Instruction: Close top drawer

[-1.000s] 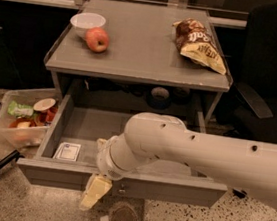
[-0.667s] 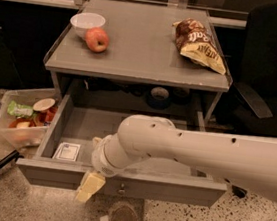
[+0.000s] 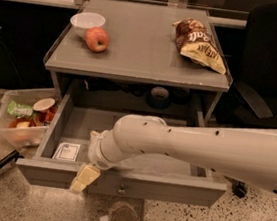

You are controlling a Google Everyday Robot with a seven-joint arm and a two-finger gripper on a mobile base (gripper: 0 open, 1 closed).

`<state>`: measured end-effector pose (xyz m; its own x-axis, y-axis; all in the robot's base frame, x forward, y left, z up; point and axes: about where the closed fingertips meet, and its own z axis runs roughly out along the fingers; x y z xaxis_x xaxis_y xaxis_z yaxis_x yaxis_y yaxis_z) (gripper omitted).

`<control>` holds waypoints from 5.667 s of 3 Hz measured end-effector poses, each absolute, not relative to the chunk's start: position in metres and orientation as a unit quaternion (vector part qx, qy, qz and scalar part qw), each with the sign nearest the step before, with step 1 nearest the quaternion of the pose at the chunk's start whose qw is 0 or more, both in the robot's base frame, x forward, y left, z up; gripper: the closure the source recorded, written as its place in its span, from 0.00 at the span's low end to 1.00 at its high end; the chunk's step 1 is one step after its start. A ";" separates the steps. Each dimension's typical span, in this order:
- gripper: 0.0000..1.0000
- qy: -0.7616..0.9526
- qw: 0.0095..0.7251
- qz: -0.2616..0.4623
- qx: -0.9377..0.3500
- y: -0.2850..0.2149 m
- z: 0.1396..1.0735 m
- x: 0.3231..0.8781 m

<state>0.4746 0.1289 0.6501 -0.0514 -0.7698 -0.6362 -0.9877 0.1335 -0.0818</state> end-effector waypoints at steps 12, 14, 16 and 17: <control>1.00 0.700 0.367 0.196 -0.580 0.178 0.646 0.530; 0.58 0.660 0.333 0.247 -0.626 0.156 0.663 0.541; 0.12 0.635 0.292 0.258 -0.667 0.137 0.651 0.552; 0.00 0.642 0.285 0.256 -0.664 0.127 0.641 0.561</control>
Offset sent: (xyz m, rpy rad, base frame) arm 0.0538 0.0070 0.0379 0.0012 -0.1592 -0.0693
